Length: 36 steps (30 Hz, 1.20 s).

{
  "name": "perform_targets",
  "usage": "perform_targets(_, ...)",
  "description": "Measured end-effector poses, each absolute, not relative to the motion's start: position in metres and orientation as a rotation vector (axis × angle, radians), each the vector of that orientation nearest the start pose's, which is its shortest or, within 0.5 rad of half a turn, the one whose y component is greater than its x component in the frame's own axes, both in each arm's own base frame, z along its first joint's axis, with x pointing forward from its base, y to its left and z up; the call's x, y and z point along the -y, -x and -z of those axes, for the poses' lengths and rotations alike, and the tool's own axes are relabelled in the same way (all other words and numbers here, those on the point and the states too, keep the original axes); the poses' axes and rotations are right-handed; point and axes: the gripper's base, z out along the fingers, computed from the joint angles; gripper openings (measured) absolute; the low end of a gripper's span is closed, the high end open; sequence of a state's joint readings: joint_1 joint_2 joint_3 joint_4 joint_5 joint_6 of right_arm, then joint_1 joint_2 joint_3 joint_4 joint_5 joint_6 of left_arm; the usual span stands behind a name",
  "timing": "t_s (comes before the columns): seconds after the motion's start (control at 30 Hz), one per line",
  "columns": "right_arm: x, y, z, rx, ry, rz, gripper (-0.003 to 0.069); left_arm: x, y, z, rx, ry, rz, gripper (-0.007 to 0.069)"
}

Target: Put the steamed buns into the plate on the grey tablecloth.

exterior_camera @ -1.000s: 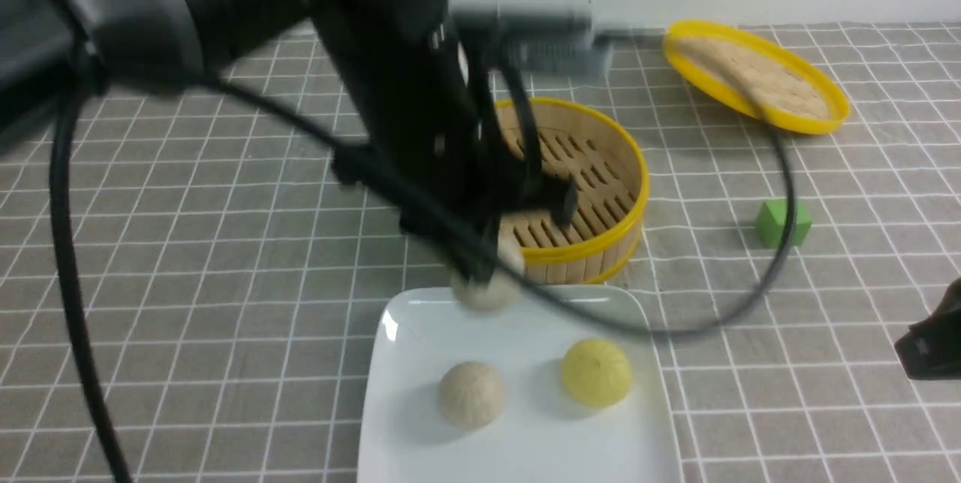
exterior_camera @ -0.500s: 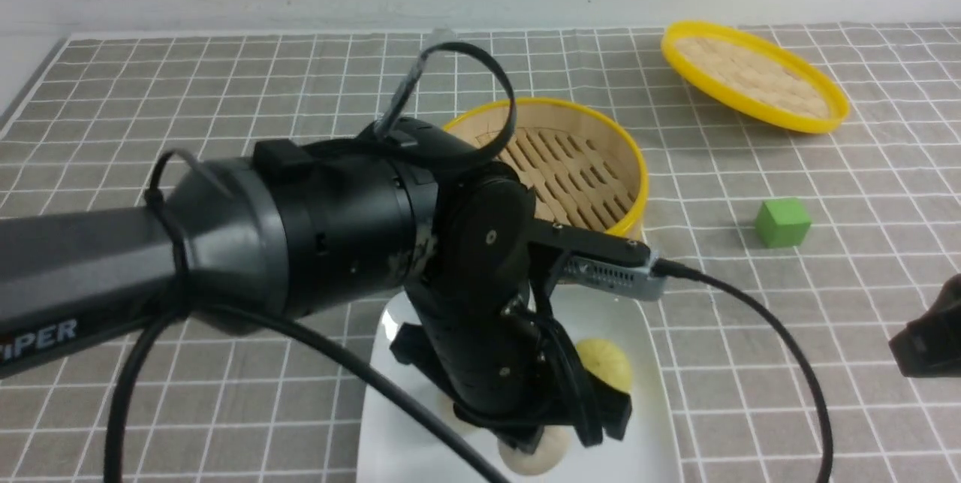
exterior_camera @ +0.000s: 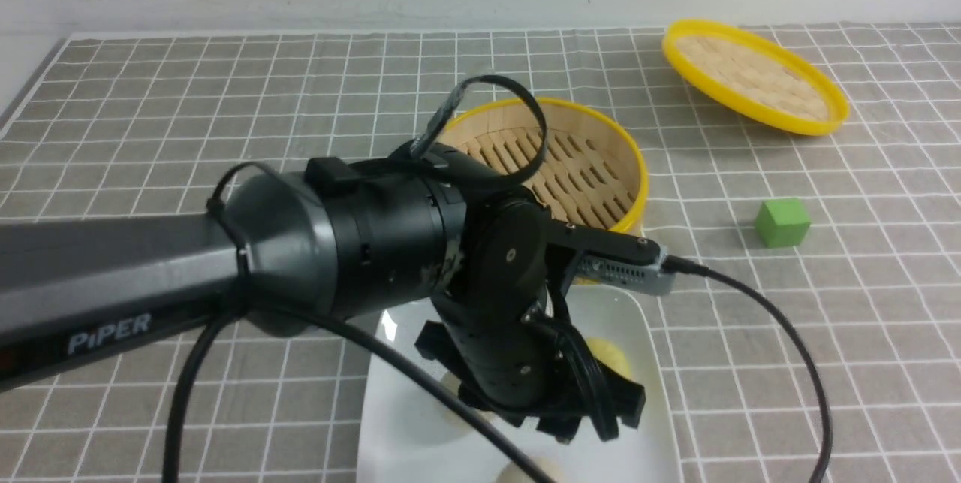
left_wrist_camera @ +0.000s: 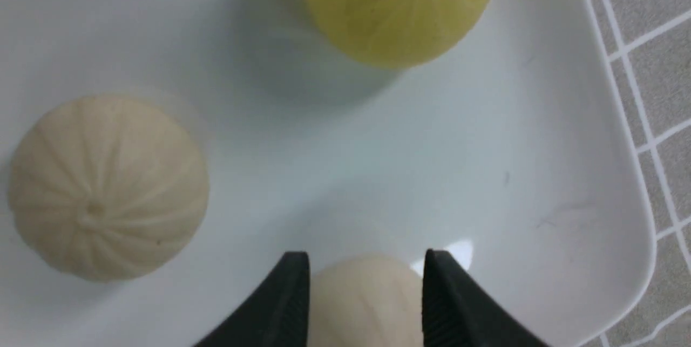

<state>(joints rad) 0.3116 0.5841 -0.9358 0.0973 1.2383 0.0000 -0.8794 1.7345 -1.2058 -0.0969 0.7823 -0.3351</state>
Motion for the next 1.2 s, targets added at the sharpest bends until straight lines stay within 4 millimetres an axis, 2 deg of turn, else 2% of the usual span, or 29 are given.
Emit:
perform_targets(0.03, -0.02, -0.044, -0.376, -2.278, 0.339, -0.248, -0.0016, 0.274, -0.22, -0.227, -2.77, -0.7, 0.383, 0.0332)
perform_targets(0.07, -0.018, -0.039, -0.377, -2.258, 0.333, -0.247, -0.0016, 0.274, -0.22, -0.227, -2.767, -0.7, 0.384, 0.0332)
perform_targets(0.1, -0.01, -0.022, -0.377, -2.147, 0.301, -0.242, -0.0016, 0.272, -0.22, -0.232, -2.743, -0.707, 0.381, 0.0323)
perform_targets(0.17, -0.006, -0.008, -0.368, -1.995, 0.272, -0.272, -0.0016, 0.27, -0.22, -0.243, -2.699, -0.722, 0.373, 0.0292)
perform_targets(0.23, -0.005, -0.003, -0.354, -1.864, 0.249, -0.307, -0.0016, 0.269, -0.222, -0.252, -2.664, -0.733, 0.366, 0.0245)
perform_targets(0.27, -0.005, -0.002, -0.352, -1.851, 0.247, -0.312, -0.0016, 0.269, -0.222, -0.255, -2.657, -0.735, 0.364, 0.0232)
perform_targets(0.3, -0.006, -0.006, -0.333, -1.765, 0.229, -0.33, -0.0015, 0.269, -0.223, -0.262, -2.63, -0.74, 0.363, 0.0179)
perform_targets(0.33, -0.006, -0.007, -0.328, -1.719, 0.22, -0.336, -0.0015, 0.269, -0.223, -0.266, -2.619, -0.74, 0.365, 0.0152)
perform_targets(0.37, -0.008, -0.015, -0.315, -1.676, 0.209, -0.339, -0.0015, 0.268, -0.223, -0.269, -2.609, -0.739, 0.368, 0.0105)
perform_targets(0.4, -0.008, -0.015, -0.315, -1.673, 0.209, -0.339, -0.0015, 0.268, -0.223, -0.27, -2.607, -0.739, 0.37, 0.0105)
perform_targets(0.43, -0.01, -0.023, -0.302, -1.646, 0.2, -0.341, -0.0013, 0.268, -0.223, -0.272, -2.602, -0.738, 0.372, 0.0055)
perform_targets(0.53, -0.013, -0.032, -0.291, -1.581, 0.184, -0.345, -0.001, 0.267, -0.223, -0.272, -2.609, -0.74, 0.366, 0.0003)
perform_targets(1.2, -0.013, -0.033, -0.289, -1.566, 0.18, -0.347, 0.0002, 0.265, -0.225, -0.272, -2.582, -0.768, 0.316, 0.0004)
